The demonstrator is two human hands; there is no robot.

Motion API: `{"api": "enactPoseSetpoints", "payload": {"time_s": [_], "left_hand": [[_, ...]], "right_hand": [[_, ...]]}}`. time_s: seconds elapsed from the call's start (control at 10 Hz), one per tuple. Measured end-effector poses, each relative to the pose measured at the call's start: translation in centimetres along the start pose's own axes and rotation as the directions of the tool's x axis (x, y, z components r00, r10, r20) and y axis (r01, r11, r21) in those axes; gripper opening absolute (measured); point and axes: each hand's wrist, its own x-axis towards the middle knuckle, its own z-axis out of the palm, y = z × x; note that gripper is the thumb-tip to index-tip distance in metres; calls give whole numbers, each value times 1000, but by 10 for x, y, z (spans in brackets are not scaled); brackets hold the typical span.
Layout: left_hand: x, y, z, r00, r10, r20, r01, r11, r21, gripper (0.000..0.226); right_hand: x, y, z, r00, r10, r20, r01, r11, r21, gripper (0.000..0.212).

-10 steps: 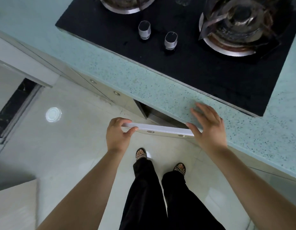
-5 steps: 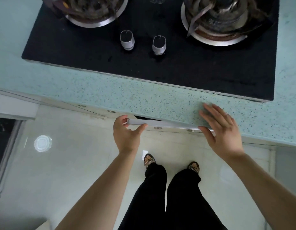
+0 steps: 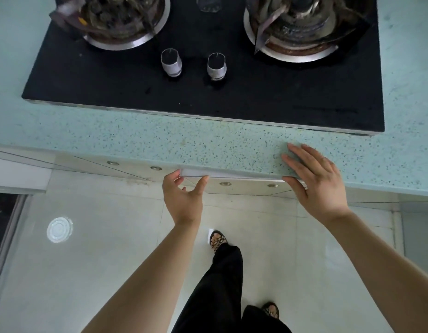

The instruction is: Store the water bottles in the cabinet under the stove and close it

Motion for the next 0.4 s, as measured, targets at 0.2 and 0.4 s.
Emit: {"api": "enactPoseSetpoints", "payload": {"time_s": [0.2, 0.4], "left_hand": [[-5, 1, -19, 973, 118, 196, -156, 969, 193, 75], [-37, 20, -64, 901, 183, 394, -358, 825, 437, 83]], "right_hand": [[0, -6, -11, 991, 66, 120, -74, 995, 62, 43], [-27, -33, -56, 955, 179, 235, -206, 974, 97, 59]]}}
